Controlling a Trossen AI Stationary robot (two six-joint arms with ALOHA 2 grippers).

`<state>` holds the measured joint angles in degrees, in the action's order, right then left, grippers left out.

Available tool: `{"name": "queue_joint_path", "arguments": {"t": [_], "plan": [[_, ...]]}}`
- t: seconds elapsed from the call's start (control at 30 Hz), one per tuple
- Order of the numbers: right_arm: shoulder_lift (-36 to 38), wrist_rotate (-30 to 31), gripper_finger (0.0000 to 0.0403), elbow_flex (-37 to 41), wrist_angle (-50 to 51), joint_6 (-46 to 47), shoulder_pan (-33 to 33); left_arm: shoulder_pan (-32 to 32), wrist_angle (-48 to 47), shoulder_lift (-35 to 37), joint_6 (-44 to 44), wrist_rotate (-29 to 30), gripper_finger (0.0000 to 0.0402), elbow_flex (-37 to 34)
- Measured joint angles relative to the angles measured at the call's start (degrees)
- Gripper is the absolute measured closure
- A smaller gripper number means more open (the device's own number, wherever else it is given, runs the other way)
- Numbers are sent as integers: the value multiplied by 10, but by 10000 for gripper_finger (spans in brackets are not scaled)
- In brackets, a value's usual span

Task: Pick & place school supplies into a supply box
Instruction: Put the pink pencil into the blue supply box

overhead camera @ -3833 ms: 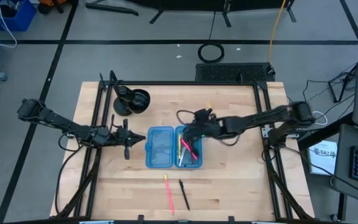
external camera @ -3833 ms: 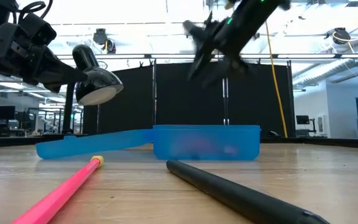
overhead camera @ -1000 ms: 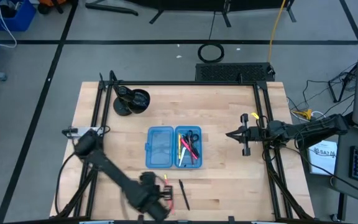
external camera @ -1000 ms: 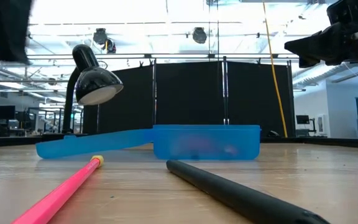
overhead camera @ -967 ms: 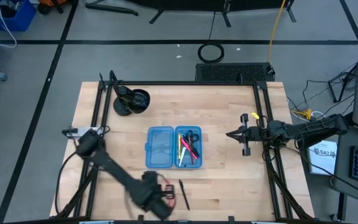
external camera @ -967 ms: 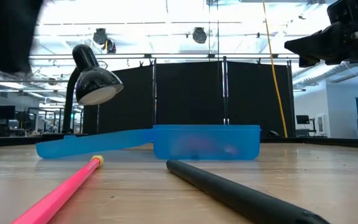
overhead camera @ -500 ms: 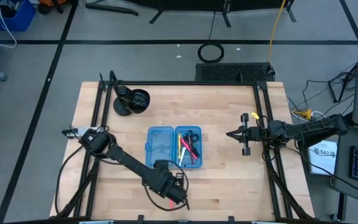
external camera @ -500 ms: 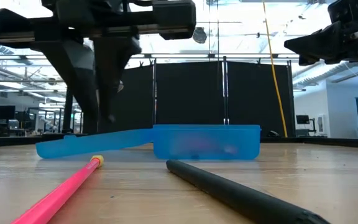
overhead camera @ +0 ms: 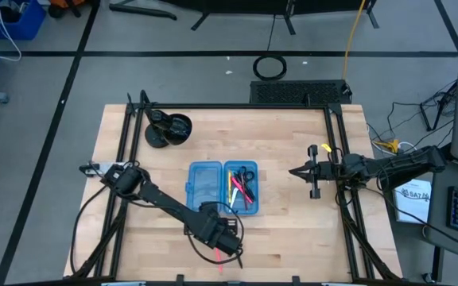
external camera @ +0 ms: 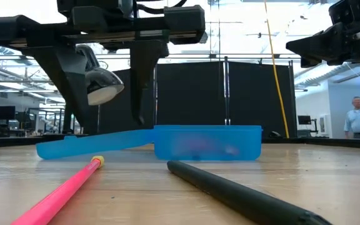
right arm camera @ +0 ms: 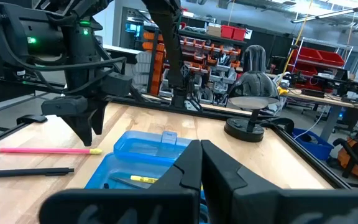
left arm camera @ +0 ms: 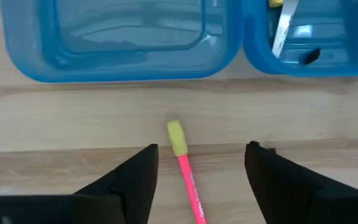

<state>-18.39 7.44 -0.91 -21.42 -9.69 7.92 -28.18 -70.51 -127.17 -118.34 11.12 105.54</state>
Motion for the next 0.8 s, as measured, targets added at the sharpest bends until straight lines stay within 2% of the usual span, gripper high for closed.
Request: {"name": "queue_joint_path", "arguments": {"t": [0.17,0.47,0.63,0.8], "plan": [[0,0,403,0,0,0,0,0,2,0,1,13,180,0],[-2,0,403,0,2,0,0,-1,8,-43,-7,-13,238,-1],[-3,0,403,0,3,0,0,6,14,-54,6,-32,249,0],[-3,0,403,0,3,0,0,7,33,-68,32,-25,250,2]]}}
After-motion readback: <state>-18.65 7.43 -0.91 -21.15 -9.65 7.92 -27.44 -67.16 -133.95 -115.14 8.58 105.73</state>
